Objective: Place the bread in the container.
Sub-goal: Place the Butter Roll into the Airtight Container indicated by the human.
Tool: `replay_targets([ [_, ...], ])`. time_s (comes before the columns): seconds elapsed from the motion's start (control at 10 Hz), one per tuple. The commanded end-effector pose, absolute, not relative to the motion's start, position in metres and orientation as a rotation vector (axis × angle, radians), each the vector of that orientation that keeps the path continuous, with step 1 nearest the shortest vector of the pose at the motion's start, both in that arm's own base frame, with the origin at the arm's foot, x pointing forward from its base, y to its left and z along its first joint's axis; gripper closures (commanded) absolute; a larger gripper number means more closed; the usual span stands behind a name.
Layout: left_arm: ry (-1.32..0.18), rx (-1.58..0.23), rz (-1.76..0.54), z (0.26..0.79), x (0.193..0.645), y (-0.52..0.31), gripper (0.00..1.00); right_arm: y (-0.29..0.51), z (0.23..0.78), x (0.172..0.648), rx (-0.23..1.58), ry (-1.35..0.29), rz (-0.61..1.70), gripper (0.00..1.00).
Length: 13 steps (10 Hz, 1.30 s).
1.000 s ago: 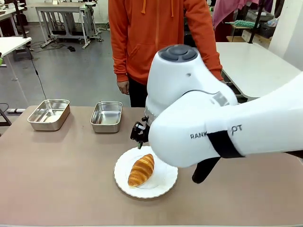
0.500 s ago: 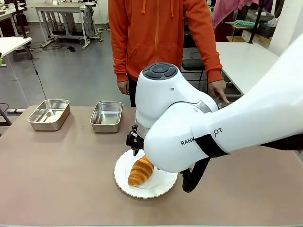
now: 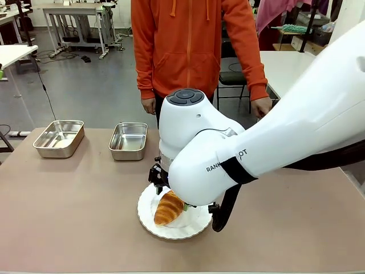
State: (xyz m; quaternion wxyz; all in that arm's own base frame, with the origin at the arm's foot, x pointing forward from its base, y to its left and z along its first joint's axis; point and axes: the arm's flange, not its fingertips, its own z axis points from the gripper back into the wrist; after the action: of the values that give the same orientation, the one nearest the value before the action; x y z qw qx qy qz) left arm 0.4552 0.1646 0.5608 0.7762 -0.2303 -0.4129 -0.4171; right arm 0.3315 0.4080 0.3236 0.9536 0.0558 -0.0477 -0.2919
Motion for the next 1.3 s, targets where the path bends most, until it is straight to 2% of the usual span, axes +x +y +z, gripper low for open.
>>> replay_targets([
  [0.0,-0.895,-0.497,-0.91,0.562,0.454,0.163,0.0,0.424,0.316,0.337,0.114,-0.116,-0.616,0.0],
  [0.4,-0.895,-0.497,-0.91,0.562,0.454,0.163,0.0,0.428,0.299,0.34,0.074,-0.082,-0.603,0.0],
  [0.5,-0.895,-0.497,-0.91,0.562,0.454,0.163,0.0,0.427,0.298,0.339,0.062,-0.076,-0.605,0.03],
  [0.6,-0.895,-0.497,-0.91,0.562,0.454,0.163,0.0,0.428,0.298,0.339,0.044,-0.083,-0.612,0.2],
  [0.7,-0.895,-0.497,-0.91,0.562,0.454,0.163,0.0,0.428,0.3,0.338,0.036,-0.088,-0.608,0.23],
  [0.8,-0.895,-0.497,-0.91,0.562,0.454,0.163,0.0,0.427,0.301,0.339,0.028,-0.088,-0.593,0.4],
  [0.9,-0.895,-0.497,-0.91,0.562,0.454,0.163,0.0,0.426,0.302,0.341,0.011,-0.078,-0.588,0.43],
  [1.0,-0.895,-0.497,-0.91,0.562,0.454,0.163,0.0,0.427,0.304,0.342,-0.018,-0.021,-0.529,0.55],
  [1.2,-0.895,-0.497,-0.91,0.562,0.454,0.163,0.0,0.42,0.3,0.336,0.041,-0.05,-0.585,0.55],
])
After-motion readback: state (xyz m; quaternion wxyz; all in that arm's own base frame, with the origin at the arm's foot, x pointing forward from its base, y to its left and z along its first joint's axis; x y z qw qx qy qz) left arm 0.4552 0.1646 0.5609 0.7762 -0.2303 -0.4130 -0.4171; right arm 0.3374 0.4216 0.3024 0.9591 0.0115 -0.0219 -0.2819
